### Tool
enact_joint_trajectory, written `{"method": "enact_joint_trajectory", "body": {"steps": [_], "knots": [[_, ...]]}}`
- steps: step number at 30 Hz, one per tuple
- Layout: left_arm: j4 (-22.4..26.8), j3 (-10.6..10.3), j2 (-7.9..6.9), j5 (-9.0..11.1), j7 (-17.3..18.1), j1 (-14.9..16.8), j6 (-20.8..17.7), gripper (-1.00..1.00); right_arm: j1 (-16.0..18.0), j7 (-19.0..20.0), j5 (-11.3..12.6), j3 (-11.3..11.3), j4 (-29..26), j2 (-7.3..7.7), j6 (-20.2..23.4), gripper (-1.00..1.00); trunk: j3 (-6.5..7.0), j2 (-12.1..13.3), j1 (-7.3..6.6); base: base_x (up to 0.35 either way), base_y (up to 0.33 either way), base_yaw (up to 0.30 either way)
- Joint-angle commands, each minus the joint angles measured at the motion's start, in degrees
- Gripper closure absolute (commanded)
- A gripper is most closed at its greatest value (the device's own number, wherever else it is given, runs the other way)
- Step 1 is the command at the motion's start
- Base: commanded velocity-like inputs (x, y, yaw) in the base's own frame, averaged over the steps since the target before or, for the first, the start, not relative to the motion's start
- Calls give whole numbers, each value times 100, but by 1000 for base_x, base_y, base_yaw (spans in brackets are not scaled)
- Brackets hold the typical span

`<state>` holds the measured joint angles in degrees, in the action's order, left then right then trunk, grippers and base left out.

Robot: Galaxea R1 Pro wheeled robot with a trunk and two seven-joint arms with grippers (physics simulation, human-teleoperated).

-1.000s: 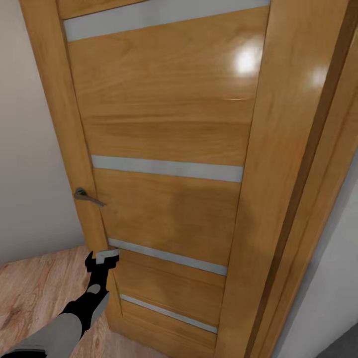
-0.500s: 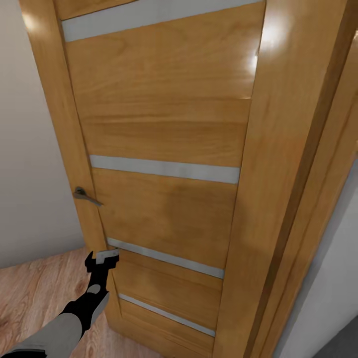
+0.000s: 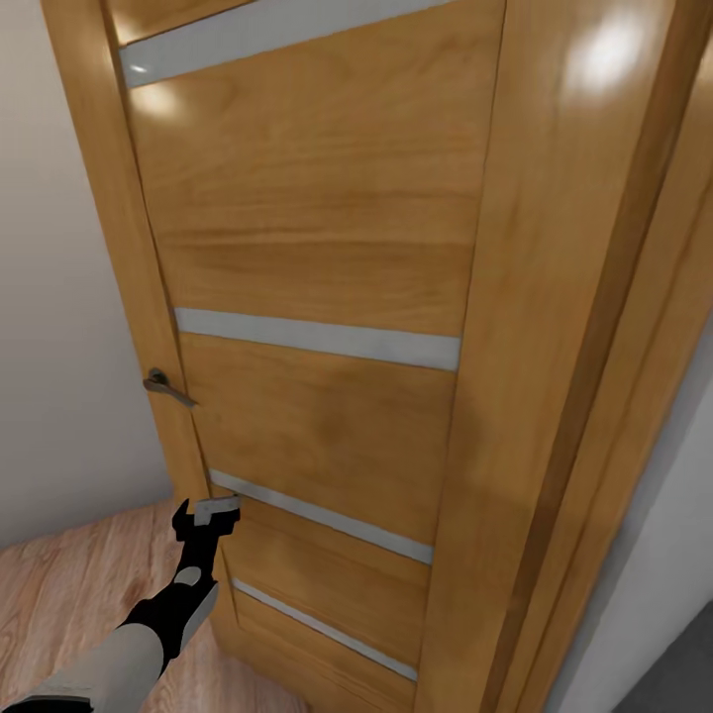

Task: Move the two storage containers from the living room to the garage. In the garage, place one container on the floor and stack the other container on top of it (either order is fine).

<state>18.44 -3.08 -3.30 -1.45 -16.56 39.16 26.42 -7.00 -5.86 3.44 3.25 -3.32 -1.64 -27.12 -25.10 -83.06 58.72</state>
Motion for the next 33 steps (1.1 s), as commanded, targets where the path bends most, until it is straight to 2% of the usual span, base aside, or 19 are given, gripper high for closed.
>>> {"method": "enact_joint_trajectory", "body": {"steps": [1, 9, 19, 33], "knots": [[-7, -37, -3, -9, -35, 5, 8, -100, -3, 14, 25, 28, -11, -3, -13, -100, -4, -2, 1, 46, 0, -4], [-7, -32, -5, -5, -39, 4, 41, -100, -3, 14, 25, 18, -11, -4, -13, -100, -4, -2, 1, 174, 16, -1], [-7, -35, -2, -4, -35, 4, 47, -100, -7, 14, 25, 15, -6, -11, -13, -100, -4, -2, 1, 24, 2, -9], [-7, -35, -12, -4, -39, 3, 47, -100, -10, 14, 25, 11, -3, -11, -13, -100, -4, -2, 1, 1, 0, -203]]}}
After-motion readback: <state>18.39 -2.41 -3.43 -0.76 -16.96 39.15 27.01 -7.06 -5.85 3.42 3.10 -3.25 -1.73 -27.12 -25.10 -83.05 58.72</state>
